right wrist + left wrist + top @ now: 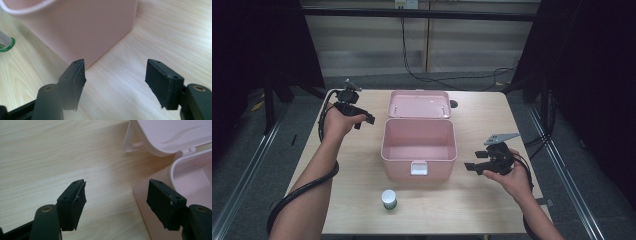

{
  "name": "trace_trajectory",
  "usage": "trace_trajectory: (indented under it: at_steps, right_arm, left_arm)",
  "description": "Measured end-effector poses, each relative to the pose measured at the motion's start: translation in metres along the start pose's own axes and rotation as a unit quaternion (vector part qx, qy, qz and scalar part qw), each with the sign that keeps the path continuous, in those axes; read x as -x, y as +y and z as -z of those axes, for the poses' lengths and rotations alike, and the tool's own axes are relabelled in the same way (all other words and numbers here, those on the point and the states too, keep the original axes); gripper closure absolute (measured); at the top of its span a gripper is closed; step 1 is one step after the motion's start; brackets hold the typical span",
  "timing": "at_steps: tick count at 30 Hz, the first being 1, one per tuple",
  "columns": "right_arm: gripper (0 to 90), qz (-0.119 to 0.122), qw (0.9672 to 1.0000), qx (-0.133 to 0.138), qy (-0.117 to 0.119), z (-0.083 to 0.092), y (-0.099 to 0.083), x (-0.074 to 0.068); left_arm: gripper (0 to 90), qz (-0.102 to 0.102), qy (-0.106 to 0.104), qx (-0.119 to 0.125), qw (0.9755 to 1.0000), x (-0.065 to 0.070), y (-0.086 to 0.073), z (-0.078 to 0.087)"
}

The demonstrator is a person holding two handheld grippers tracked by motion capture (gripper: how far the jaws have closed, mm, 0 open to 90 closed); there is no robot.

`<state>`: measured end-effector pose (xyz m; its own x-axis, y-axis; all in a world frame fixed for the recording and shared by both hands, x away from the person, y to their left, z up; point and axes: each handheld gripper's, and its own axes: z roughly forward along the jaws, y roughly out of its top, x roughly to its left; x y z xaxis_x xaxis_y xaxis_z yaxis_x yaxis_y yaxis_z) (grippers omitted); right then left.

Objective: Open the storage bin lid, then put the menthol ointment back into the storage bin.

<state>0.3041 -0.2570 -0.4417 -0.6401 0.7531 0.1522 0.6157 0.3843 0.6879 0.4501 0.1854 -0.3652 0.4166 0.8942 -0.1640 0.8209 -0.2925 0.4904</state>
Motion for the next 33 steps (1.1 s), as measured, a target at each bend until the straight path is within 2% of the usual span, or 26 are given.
trace_trajectory:
  at_steps: [10, 19, 23, 24, 25, 31, 32, 33]
  right_arm:
    - [26.2, -0.002, 0.9997, -0.02, -0.015, -0.017, -0.021, 0.003]
    - [21.3, 0.013, 0.999, -0.024, -0.035, -0.028, -0.036, 0.008]
    - [21.2, 0.014, 0.9991, -0.021, -0.033, -0.03, -0.038, 0.009]
    - [21.1, 0.013, 0.9992, -0.02, -0.031, -0.03, -0.039, 0.01]
    - [20.9, 0.014, 0.9989, -0.024, -0.037, -0.031, -0.039, 0.01]
    - [20.6, 0.021, 0.9982, -0.029, -0.049, -0.032, -0.045, 0.015]
    - [20.4, 0.023, 0.9978, -0.031, -0.054, -0.032, -0.046, 0.016]
    - [20.0, 0.017, 0.998, -0.031, -0.053, -0.032, -0.047, 0.016]
  left_arm:
    - [30.0, 0.001, 0.0, -0.006, 1.0, -0.002, -0.012, -0.001]
    - [28.5, -0.005, -0.004, -0.016, 0.9998, -0.001, -0.021, -0.003]
    - [27.8, 0.0, -0.005, -0.018, 0.9998, -0.001, -0.025, -0.004]
    - [27.6, -0.005, -0.005, -0.021, 0.9998, -0.002, -0.026, -0.004]
    - [27.5, 0.0, -0.006, -0.019, 0.9998, -0.002, -0.027, -0.004]
    - [26.7, -0.009, -0.006, -0.03, 0.9995, -0.002, -0.033, -0.004]
    - [26.6, -0.004, -0.007, -0.029, 0.9995, -0.002, -0.034, -0.004]
    - [26.4, -0.008, -0.007, -0.028, 0.9995, -0.002, -0.035, -0.003]
